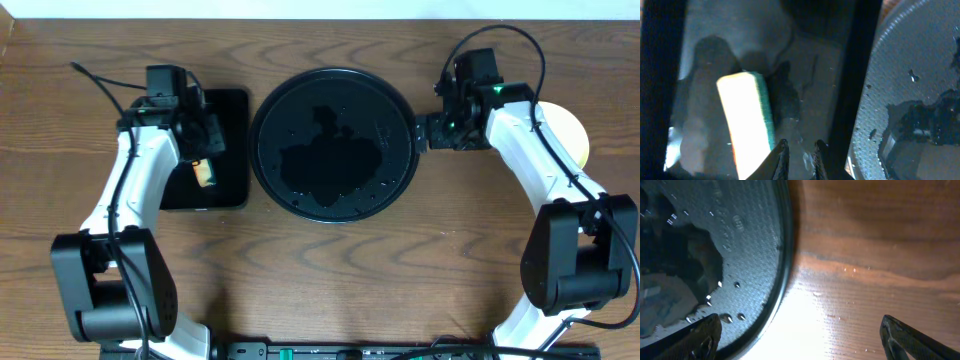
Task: Clean dirty plates on tray and stack at the side
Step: 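Lower the sponge into the black rectangular tray and open the left gripper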
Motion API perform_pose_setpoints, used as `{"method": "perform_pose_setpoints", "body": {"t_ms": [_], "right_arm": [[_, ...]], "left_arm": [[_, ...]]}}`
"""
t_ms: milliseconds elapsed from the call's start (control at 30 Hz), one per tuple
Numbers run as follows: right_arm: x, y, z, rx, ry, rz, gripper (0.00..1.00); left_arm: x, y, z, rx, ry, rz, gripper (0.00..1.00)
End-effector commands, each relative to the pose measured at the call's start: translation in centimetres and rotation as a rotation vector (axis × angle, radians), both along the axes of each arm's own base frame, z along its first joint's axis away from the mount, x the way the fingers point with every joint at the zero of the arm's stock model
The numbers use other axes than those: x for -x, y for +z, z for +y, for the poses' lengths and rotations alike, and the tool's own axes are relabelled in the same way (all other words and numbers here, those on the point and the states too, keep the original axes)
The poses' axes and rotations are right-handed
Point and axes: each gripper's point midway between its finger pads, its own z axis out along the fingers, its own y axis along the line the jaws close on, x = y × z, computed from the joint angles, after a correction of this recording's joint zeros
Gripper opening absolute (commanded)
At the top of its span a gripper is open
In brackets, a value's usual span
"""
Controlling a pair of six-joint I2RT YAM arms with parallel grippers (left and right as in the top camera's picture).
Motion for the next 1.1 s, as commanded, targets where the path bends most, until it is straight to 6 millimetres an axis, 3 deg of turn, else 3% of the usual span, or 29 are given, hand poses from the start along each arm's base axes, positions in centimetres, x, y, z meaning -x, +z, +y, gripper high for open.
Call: {"method": "perform_pose_setpoints", "body": {"t_ms": [0,167,267,500,633,767,833,933,1067], "right_arm": [[0.9,-1.6,0.2,0.003,-0.009,0.03,0.99],[1.1,-2.1,0.1,0.004,-0.009,0.033,0.99],[1.1,-2.1,0.1,0.004,-0.009,0.033,0.99],[1.1,-2.2,0.1,0.005,-0.008,0.034,0.99],[1.2,-2.2,0.1,0.006,-0.007,0.038,0.99],[1.3,-2.2,0.1,0.007,-0.005,0.039,0.99],[1.3,-2.2,0.0,0.011,-0.007,0.039,0.99],[1.3,-2.2,0.0,0.013,0.001,0.039,0.99],[1.3,-2.2,0.0,0.013,0.001,0.039,0.99]], "left_arm": [[0.3,-1.9,-0.9,-0.013,-0.023,0.052,0.18],[0.7,-4.5,-0.5,-0.077,-0.022,0.12,0.19],[1.0,-4.9,0.6,-0.122,0.0,0.141,0.18],[1.5,-2.2,5.6,-0.327,0.154,0.12,0.19],[2.0,-0.8,7.5,-0.371,0.244,0.098,0.22],[2.1,0.3,7.9,-0.348,0.315,0.069,0.24],[2.0,0.6,7.2,-0.303,0.328,0.054,0.31],[1.9,0.2,6.0,-0.231,0.319,0.06,0.38],[2.0,-0.8,6.3,-0.244,0.331,0.078,0.45]]}}
